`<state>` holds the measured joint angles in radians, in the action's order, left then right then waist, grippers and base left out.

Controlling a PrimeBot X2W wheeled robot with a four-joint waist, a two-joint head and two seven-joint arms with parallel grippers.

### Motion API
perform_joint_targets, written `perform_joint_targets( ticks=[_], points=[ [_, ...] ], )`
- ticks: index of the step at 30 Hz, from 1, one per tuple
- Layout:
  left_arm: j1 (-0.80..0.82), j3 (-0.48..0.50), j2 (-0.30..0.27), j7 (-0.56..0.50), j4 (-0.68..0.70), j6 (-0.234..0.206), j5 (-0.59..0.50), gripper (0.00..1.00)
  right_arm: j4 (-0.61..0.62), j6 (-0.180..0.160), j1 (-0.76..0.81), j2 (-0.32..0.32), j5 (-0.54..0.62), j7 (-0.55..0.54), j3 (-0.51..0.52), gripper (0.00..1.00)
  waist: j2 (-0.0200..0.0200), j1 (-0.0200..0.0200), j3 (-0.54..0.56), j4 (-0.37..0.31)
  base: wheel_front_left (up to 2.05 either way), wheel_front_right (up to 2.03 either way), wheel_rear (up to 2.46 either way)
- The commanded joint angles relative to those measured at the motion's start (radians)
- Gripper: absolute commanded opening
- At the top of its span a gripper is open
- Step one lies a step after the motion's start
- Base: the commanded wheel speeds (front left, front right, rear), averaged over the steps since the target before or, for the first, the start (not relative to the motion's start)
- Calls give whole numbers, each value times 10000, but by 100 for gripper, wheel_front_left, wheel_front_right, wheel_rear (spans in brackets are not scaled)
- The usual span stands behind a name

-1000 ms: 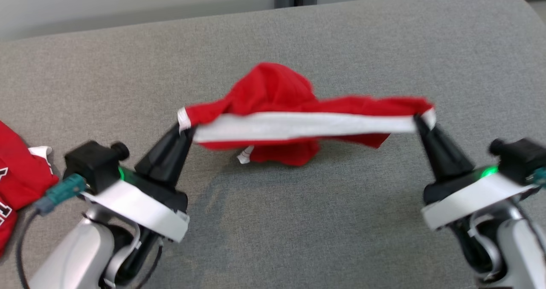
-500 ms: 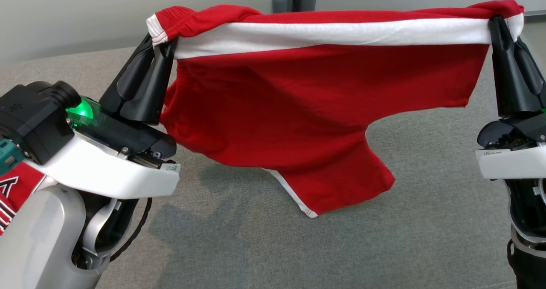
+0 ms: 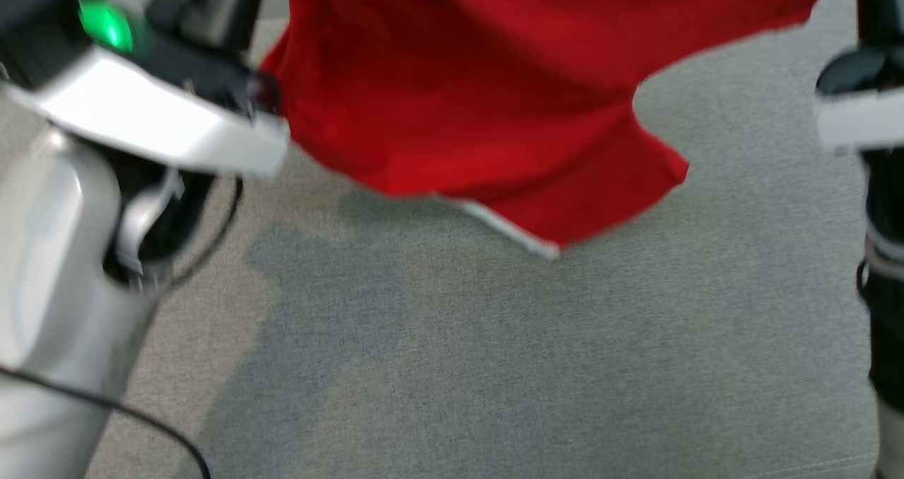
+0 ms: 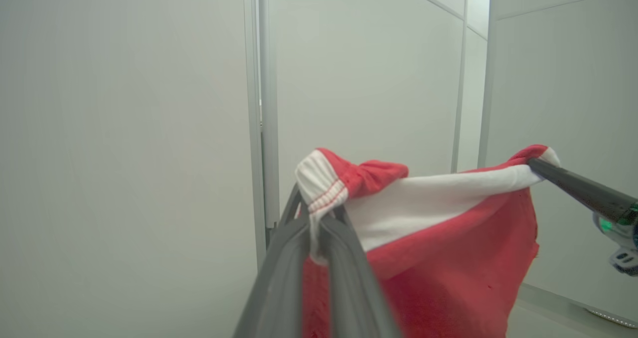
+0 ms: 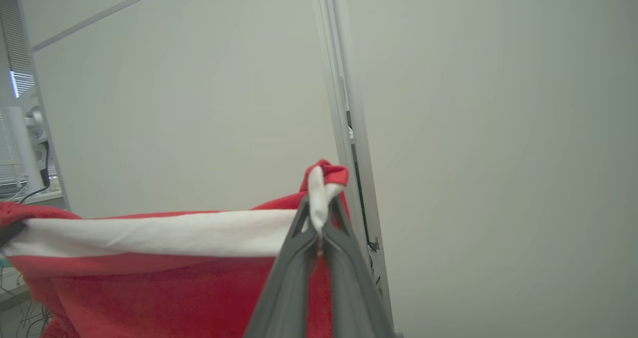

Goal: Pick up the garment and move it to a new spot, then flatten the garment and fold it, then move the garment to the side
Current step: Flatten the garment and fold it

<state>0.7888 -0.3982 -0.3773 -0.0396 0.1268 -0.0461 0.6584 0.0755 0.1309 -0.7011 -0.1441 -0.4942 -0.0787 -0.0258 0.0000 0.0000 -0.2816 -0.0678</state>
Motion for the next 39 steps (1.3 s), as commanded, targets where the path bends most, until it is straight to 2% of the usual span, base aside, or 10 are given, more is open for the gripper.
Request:
perform_joint_targets(
  ticks=[1, 3, 5, 6, 8, 14, 19, 24, 29, 39],
  points=[
    [822, 40, 166, 242, -698, 220, -117, 0, -525, -5, -754, -144, -5, 190, -77, 0, 0, 0, -420, 156, 0, 0, 0],
    [1781, -18, 396, 554, -1757, 486, -278, 0, -1302, -5, -1723, -386, 208, 393, -337, 0, 0, 0, -675, 242, 0, 0, 0],
    [2735, -50, 667, 918, -2929, 727, -421, 0, -2136, -5, -2710, -274, 83, 699, -543, 0, 0, 0, -917, 323, 0, 0, 0],
    [2735, -50, 667, 918, -2929, 727, -421, 0, -2136, -5, -2710, -274, 83, 699, -543, 0, 0, 0, -917, 323, 0, 0, 0],
    [3646, 5, 864, 1336, -4157, 878, -578, 0, -3038, -4, -3721, -330, 329, 1093, -789, 0, 0, 0, -1151, 353, 0, 0, 0],
    [5527, 128, 1411, 2268, -7719, 1194, -617, 0, -6101, -5, -5991, 194, 194, 2639, -1443, 0, 0, 0, -1514, 284, 0, 0, 0],
    [5969, 75, 1840, 2595, -9894, 1482, -340, 0, -8307, -5, -6701, 571, -125, 3173, -2226, 0, 0, 0, -1738, 277, 0, 0, 0],
    [5142, 70, 2332, 2877, -11094, 1693, 121, 0, -9469, -5, -5861, 685, -663, 3322, -3193, 0, 0, 0, -1957, 387, 0, 0, 0],
    [3344, 132, 2742, 3044, -11395, 1773, 599, 0, -9634, -5, -3876, 565, -1648, 3403, -3940, 0, 0, 0, -1828, 492, 0, 0, 0],
    [-971, 570, 2732, 3052, -9057, 1763, 848, 0, -7660, -5, 690, -214, -2952, 3430, -4524, 0, 0, 0, -1243, 418, 0, 0, 0]
  ],
)
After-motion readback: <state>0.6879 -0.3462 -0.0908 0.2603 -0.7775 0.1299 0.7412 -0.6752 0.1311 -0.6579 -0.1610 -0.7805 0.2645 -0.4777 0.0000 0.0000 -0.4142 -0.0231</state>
